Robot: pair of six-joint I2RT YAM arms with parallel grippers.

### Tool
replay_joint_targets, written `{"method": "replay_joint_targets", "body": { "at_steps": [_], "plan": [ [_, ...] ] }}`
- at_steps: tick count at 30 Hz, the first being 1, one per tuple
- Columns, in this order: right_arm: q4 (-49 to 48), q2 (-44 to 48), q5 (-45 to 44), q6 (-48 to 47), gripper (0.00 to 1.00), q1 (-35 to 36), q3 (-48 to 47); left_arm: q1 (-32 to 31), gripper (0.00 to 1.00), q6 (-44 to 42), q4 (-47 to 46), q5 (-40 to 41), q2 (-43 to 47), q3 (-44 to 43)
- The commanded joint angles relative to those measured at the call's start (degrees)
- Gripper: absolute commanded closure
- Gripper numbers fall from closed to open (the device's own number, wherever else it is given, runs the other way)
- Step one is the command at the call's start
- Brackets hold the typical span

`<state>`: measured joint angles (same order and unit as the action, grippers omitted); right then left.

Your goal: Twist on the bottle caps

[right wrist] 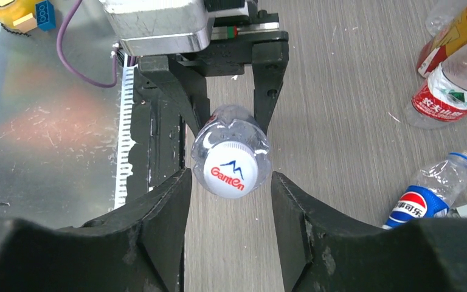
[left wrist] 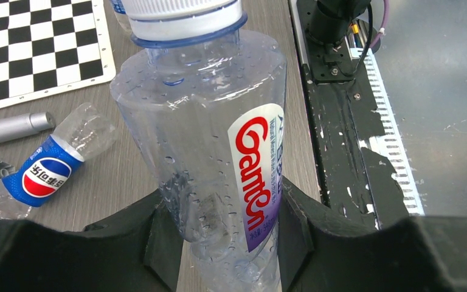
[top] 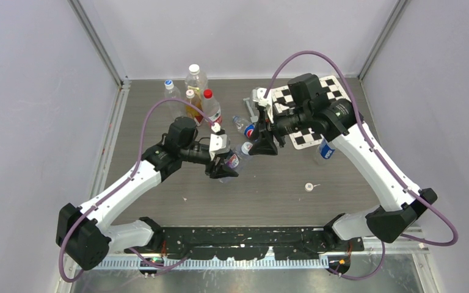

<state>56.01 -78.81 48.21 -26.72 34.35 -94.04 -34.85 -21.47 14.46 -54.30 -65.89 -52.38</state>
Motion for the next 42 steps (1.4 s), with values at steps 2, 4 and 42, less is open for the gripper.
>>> {"method": "replay_joint_targets", "body": {
  "at_steps": [2,4,42],
  "plan": [
    [1.0,-0.9,2.2,-2.0,0.46,1.0,-3.6,0.1,1.00,-0.8,-0.4,-2.1,0.1,-2.7],
    [1.5,-1.4,2.2,-2.3,0.47,1.5,-3.9,0.1,1.00,-0.8,-0.4,-2.0,0.1,-2.8],
    [-3.8,-4.4,-40.4,63.3,0.80,2.7,0.7,-22.0,1.00,4.9,-51.3,73.6,-0.1,18.4]
  ]
}}
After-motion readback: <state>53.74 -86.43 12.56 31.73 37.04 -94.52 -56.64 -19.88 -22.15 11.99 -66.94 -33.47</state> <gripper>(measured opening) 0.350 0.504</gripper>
